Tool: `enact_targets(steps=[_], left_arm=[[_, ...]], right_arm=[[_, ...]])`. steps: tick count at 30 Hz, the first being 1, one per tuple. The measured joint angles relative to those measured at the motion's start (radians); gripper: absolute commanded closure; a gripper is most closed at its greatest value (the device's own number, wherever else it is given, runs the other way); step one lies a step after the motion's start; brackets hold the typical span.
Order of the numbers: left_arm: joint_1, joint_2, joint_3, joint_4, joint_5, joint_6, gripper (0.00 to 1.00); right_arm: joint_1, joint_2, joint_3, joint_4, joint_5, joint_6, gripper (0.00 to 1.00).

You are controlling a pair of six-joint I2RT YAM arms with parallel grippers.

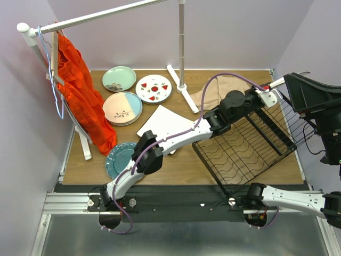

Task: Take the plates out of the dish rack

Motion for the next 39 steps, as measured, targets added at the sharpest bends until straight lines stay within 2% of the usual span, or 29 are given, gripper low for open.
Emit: enact_targets(steps=[9, 13, 34, 39], left_arm=[[0.0, 0.003, 0.038, 0.004, 0.011, 0.024, 1.0], [0.0, -0.007, -0.01, 0.041, 0.017, 0.022, 1.0], [0.011, -0.079, -0.051, 0.095, 0.024, -0.085, 1.0], [0.008, -0.12, -0.061, 0.106, 0.025, -0.158, 1.0]], right_arm=[[0.0, 0.0, 0.0, 0.0, 0.004, 0.0, 0.45], [0.0, 0.0, 0.0, 0.001, 0.008, -0.005, 0.45], [0.0, 0.0, 0.0, 0.014, 0.008, -0.008, 0.45], [0.0, 0.0, 0.0, 0.015, 0.008, -0.008, 0.45]])
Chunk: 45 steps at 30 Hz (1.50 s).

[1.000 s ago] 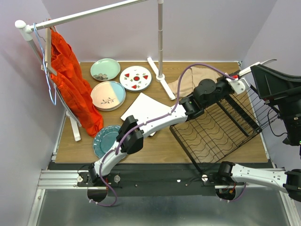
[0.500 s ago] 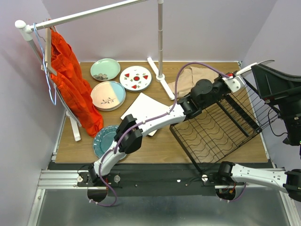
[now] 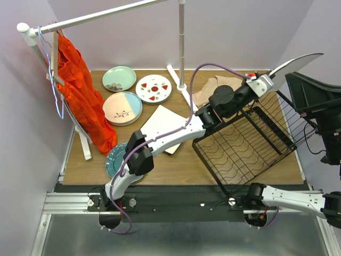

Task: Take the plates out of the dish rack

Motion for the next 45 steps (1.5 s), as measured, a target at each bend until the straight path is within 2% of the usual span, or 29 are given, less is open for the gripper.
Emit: enact_targets(steps=[12, 20, 29, 34, 39, 45], left_arm=[[0.01, -0.144, -0.121, 0.027, -0.003, -0.242, 1.0], [0.088, -0.36, -0.426, 0.09, -0.052, -0.491, 1.0], [0.317, -0.653, -0.885, 0.188, -0.215, -0.87, 1.0], [0.355, -0.819, -1.073, 0.092, -0.409, -1.066, 1.0], [0.388, -0.971, -1.22, -0.023, -0.533, -1.279, 1.0], [0.438, -0.991, -1.233, -0.22, -0.618, -1.492, 1.0]], right_arm=[[0.0, -0.005, 0.0, 0.005, -0.079, 0.001, 0.45], [0.0, -0.006, 0.0, 0.007, -0.121, 0.005, 0.45], [0.0, -0.005, 0.0, 0.008, -0.124, 0.012, 0.45], [0.0, 0.01, -0.004, 0.009, -0.12, 0.03, 0.45], [0.0, 0.026, -0.032, 0.01, -0.119, 0.047, 0.45], [0.0, 0.035, -0.064, 0.008, -0.119, 0.071, 0.45]])
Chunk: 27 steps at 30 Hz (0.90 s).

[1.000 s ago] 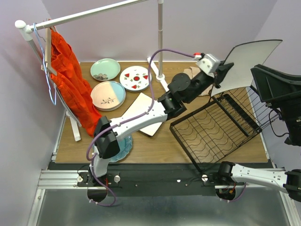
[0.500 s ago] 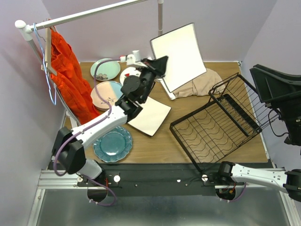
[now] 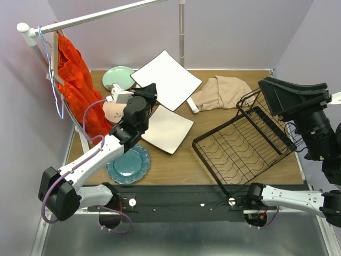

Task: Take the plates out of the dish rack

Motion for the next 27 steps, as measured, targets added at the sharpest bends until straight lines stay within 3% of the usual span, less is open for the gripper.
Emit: enact_targets(steps=[9, 17, 27], left_arm=[[0.018, 0.051, -0.023, -0.273, -0.005, -0.282, 1.0], [0.018, 0.07, -0.151, -0.321, 0.0, -0.443, 1.0], [0.018, 0.071, -0.236, -0.299, -0.004, -0.502, 1.0]], right_arm=[[0.0, -0.007, -0.047, 0.002, 0.004, 0.023, 0.45], [0.0, -0.042, -0.093, 0.0, 0.018, 0.037, 0.45], [0.0, -0.075, -0.124, 0.002, 0.029, 0.048, 0.45]])
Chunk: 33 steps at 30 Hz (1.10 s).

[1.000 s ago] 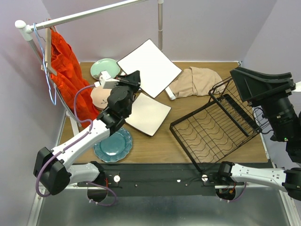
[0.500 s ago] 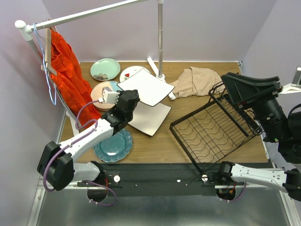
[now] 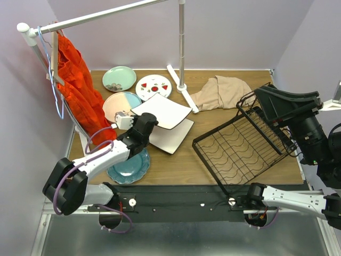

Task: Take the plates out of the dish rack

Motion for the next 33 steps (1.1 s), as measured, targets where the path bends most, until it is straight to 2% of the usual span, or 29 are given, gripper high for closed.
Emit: enact_targets(steps=[24, 33], left_arm=[[-0.022, 0.005, -0.216, 0.344, -0.027, 0.017, 1.0], [-0.023, 0.057, -0.27, 0.513, -0.029, 0.061, 1.0]], right_arm=[[0.0, 0.005, -0.002, 0.001, 0.0, 0.023, 0.45], [0.0, 0.009, -0.002, 0.001, 0.0, 0.024, 0.45]])
